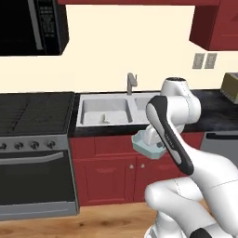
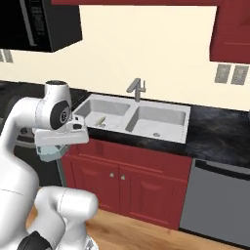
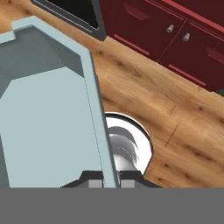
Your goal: Pick the tupperware and cup and place them in the sink. Then turn on the water.
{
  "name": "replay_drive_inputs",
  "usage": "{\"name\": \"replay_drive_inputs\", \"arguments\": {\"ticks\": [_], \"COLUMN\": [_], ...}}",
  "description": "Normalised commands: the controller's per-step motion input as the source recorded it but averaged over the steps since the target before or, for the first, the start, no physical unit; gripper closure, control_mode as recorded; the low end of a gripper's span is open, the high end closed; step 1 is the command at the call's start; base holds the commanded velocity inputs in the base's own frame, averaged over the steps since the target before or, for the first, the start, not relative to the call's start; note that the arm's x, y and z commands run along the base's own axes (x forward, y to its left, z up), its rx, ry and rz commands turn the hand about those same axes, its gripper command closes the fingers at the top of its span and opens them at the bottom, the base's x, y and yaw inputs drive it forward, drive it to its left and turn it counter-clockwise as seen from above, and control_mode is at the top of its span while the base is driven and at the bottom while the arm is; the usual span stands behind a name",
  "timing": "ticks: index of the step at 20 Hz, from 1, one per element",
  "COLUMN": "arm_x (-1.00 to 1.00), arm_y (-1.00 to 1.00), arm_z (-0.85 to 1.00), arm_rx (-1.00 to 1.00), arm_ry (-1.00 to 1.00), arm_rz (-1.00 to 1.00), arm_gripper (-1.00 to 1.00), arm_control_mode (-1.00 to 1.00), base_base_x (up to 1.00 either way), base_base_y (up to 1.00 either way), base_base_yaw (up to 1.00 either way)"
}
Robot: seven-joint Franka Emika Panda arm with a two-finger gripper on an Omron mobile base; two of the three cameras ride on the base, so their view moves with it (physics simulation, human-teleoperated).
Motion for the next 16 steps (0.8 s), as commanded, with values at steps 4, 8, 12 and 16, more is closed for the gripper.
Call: {"name": "replay_drive_inputs", "arguments": {"ticks": [4, 8, 12, 16], "arm_x": [0.00, 0.00, 0.00, 0.00], "arm_y": [0.00, 0.00, 0.00, 0.00], "arm_z": [0.00, 0.00, 0.00, 0.00], "arm_rx": [0.00, 0.00, 0.00, 0.00], "arm_ry": [0.00, 0.00, 0.00, 0.00], "arm_rz": [0.00, 0.00, 0.00, 0.00], "arm_gripper": [1.00, 1.00, 1.00, 1.00], "arm_control_mode": [1.00, 1.00, 1.00, 1.00], "base_base_x": [0.35, 0.77, 0.90, 0.82], "base_base_y": [-0.51, 0.00, 0.00, 0.00], "base_base_yaw": [-0.18, -0.20, -0.25, -0.50]}}
